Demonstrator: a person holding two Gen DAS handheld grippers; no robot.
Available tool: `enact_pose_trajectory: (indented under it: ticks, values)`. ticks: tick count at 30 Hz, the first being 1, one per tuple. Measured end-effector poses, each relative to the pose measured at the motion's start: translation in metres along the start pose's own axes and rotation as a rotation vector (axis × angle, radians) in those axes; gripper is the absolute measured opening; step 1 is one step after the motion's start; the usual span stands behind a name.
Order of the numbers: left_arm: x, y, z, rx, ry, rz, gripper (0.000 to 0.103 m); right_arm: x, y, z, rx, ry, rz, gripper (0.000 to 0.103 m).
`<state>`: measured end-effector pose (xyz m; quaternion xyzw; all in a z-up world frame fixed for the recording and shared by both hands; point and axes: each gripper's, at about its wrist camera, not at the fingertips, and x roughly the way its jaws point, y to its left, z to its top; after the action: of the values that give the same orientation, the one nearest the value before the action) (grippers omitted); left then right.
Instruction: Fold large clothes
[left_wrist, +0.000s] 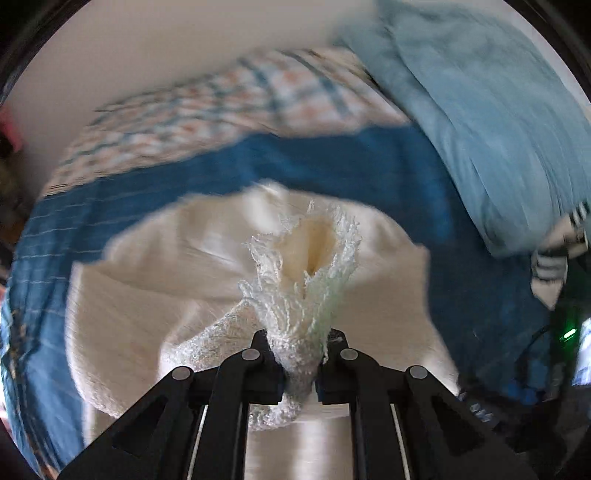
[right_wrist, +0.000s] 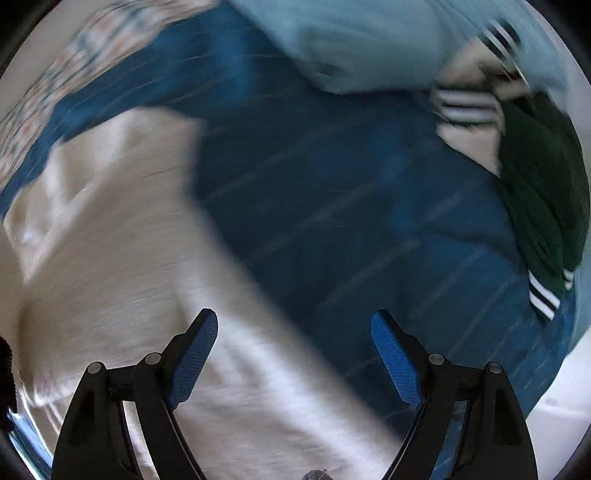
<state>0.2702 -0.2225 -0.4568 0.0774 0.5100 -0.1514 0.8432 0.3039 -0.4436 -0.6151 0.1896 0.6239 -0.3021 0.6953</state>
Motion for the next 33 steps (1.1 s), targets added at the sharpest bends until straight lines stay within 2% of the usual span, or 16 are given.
enact_pose_trajectory:
  ticks: [2,5,6,8,9,11,13,15,19,22,24,25,26,27,29,33]
  values:
    - [0.021,-0.024,-0.002,0.023,0.04,-0.017,0.013,0.007,-0.032,0.006,0.052,0.008,0.006,0.087]
    - [0.044,-0.035,-0.006,0.026,0.093,0.0,0.019,0.013,-0.064,0.011,0.107,0.014,0.044,0.087]
    - [0.048,-0.034,-0.006,0.021,0.104,-0.01,0.033,0.014,-0.071,0.012,0.119,0.017,0.052,0.087]
    - [0.049,-0.032,-0.006,0.004,0.122,-0.037,0.084,0.013,-0.079,0.013,0.138,0.025,0.079,0.087]
    - [0.046,-0.027,-0.004,-0.009,0.122,-0.051,0.091,0.011,-0.082,0.014,0.152,0.03,0.106,0.087]
    - [0.032,-0.016,-0.002,-0.023,0.104,-0.05,0.092,0.008,-0.087,0.018,0.174,0.032,0.162,0.087]
    - [0.019,0.003,-0.002,-0.056,0.1,-0.059,0.092,-0.003,-0.083,0.019,0.189,0.029,0.262,0.087]
    - [-0.002,0.038,-0.005,-0.113,0.093,-0.012,0.092,-0.013,-0.068,0.021,0.177,0.034,0.384,0.087]
    - [-0.032,0.126,-0.026,-0.252,0.076,0.17,0.092,-0.02,-0.008,0.018,0.049,0.076,0.516,0.087]
    - [-0.039,0.198,-0.042,-0.344,0.084,0.341,0.092,-0.002,0.042,0.01,-0.062,0.144,0.547,0.087]
    - [-0.037,0.227,-0.051,-0.382,0.104,0.406,0.092,0.018,0.072,0.01,-0.121,0.218,0.519,0.085]
    - [-0.036,0.236,-0.055,-0.399,0.109,0.424,0.092,0.021,0.079,0.01,-0.146,0.222,0.522,0.058]
    - [-0.036,0.251,-0.057,-0.425,0.109,0.442,0.092,0.022,0.086,0.007,-0.18,0.217,0.494,0.025]
    - [-0.037,0.26,-0.056,-0.439,0.105,0.453,0.092,0.013,0.091,0.008,-0.209,0.168,0.451,0.023]
    - [-0.041,0.268,-0.053,-0.448,0.086,0.454,0.092,-0.008,0.09,0.015,-0.219,0.081,0.452,0.016]
    - [-0.036,0.267,-0.033,-0.447,0.041,0.425,0.092,-0.052,0.074,0.033,-0.191,-0.067,0.474,0.011]
